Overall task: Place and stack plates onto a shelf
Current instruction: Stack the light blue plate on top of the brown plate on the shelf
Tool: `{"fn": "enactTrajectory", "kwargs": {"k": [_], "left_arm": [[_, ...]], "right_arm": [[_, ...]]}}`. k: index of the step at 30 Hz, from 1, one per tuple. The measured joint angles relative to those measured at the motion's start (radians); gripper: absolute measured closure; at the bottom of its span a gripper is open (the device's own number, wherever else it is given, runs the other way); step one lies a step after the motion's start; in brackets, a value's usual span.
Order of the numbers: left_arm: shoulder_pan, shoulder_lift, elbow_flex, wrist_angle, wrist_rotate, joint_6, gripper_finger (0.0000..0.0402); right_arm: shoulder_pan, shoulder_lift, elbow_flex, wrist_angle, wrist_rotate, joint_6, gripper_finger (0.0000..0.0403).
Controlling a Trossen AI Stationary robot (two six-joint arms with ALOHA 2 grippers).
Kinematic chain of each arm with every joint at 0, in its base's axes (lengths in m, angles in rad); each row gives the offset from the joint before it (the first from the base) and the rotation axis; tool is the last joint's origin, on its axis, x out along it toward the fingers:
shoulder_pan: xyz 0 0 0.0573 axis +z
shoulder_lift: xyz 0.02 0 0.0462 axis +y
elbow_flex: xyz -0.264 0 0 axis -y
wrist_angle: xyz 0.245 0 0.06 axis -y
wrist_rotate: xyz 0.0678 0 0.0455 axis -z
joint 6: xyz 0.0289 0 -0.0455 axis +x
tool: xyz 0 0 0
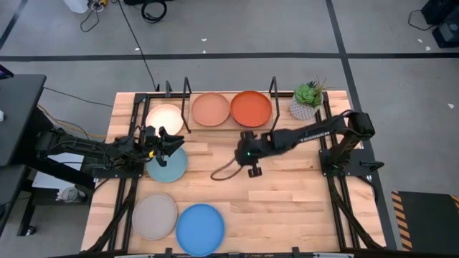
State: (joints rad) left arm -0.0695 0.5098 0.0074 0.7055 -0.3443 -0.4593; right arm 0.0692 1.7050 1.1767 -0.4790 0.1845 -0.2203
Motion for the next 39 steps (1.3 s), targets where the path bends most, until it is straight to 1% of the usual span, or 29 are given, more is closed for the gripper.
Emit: {"fn": "enactTrajectory", "kwargs": {"k": [3,6,11,19,28,34,39], "left_arm": [[0.0,0.0,0.0,0.0,0.0,0.0,0.0278],[0.0,0.0,0.0,0.0,0.0,0.0,0.0278],[0.0,0.0,0.0,0.0,0.0,0.0,0.0278],[0.0,0.0,0.0,-0.001,0.0,0.0,0.0278],[0.0,0.0,0.0,0.0,0.0,0.0,0.0278],[0.0,0.0,0.0,0.0,-0.007,0.037,0.0278],[0.0,0.0,0.0,0.002,-0.008,0.025,0.0278]], "right_arm": [[0.036,0.0,-0.082,0.119,0.064,-0.013,0.0315],[0.051,0.0,-0.16,0.263,0.103,-0.056,0.0315],[0.045,-0.006,-0.265,0.497,0.11,-0.154,0.0316],[0.021,-0.099,-0.416,0.84,0.102,-0.258,0.0315],[0.026,-0.253,-0.608,0.951,0.101,-0.251,0.0315],[0.045,-0.367,-0.773,1.071,0.085,-0.251,0.0315],[0.06,-0.421,-0.903,1.185,0.081,-0.251,0.0315]]}}
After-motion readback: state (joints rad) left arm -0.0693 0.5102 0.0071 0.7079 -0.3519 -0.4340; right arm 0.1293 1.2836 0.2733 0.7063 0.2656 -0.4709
